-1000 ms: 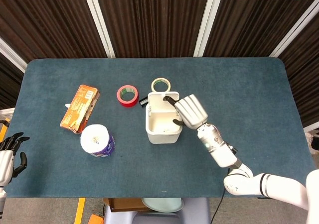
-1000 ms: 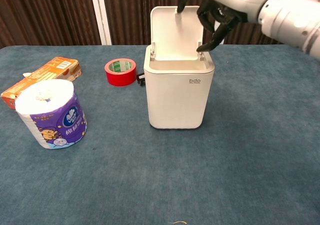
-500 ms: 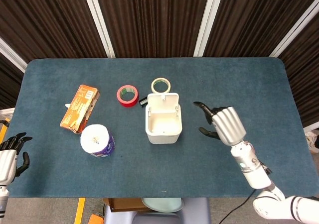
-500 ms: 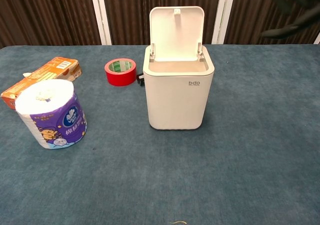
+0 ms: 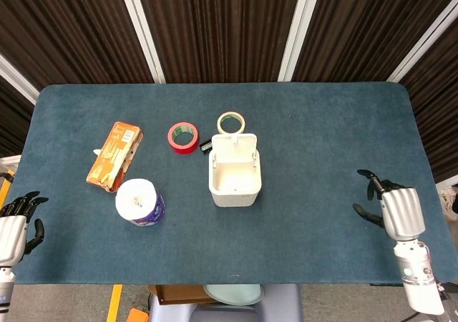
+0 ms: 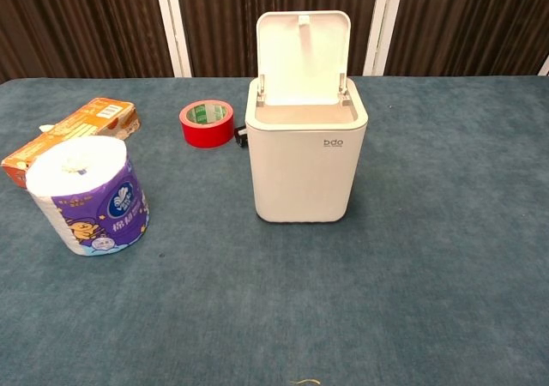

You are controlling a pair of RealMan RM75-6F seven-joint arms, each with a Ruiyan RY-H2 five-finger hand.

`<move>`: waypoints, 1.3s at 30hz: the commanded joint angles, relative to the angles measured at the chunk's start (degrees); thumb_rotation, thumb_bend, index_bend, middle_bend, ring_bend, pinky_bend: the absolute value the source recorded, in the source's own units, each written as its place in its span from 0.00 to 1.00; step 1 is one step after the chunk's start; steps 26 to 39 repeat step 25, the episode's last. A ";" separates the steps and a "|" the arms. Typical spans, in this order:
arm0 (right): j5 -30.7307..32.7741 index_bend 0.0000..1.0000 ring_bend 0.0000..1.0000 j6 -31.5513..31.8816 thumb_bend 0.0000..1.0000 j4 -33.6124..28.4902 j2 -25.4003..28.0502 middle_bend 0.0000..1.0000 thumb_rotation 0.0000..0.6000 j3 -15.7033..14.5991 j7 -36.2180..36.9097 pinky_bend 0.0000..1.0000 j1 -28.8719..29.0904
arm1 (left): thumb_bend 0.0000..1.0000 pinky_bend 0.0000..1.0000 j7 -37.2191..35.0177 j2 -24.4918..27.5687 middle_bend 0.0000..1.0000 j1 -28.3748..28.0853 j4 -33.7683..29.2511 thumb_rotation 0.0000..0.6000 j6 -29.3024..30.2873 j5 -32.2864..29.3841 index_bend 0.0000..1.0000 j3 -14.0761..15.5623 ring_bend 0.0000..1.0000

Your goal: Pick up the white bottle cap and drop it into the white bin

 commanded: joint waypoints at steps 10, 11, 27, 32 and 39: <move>6.37 0.32 0.21 -14.15 0.09 -1.36 3.03 0.31 1.00 -0.15 0.47 0.42 0.15 | 0.69 0.26 0.66 -0.70 0.16 -0.41 0.69 1.00 -0.26 0.01 0.26 -0.07 0.18; 6.44 0.32 0.20 -14.29 0.09 -1.59 3.13 0.30 1.00 -0.01 0.21 0.41 0.14 | 0.69 0.26 0.69 -0.73 0.16 -0.45 0.69 1.00 -0.31 0.10 0.26 -0.01 0.18; 5.47 0.29 0.15 -15.32 0.09 -1.34 2.60 0.25 1.00 0.71 -1.03 0.35 -0.44 | 0.69 0.26 -0.03 -0.70 0.16 -0.62 0.97 1.00 -0.44 0.47 0.26 0.16 0.18; 5.47 0.29 0.15 -15.32 0.09 -1.34 2.60 0.25 1.00 0.71 -1.03 0.35 -0.44 | 0.69 0.26 -0.03 -0.70 0.16 -0.62 0.97 1.00 -0.44 0.47 0.26 0.16 0.18; 5.47 0.29 0.15 -15.32 0.09 -1.34 2.60 0.25 1.00 0.71 -1.03 0.35 -0.44 | 0.69 0.26 -0.03 -0.70 0.16 -0.62 0.97 1.00 -0.44 0.47 0.26 0.16 0.18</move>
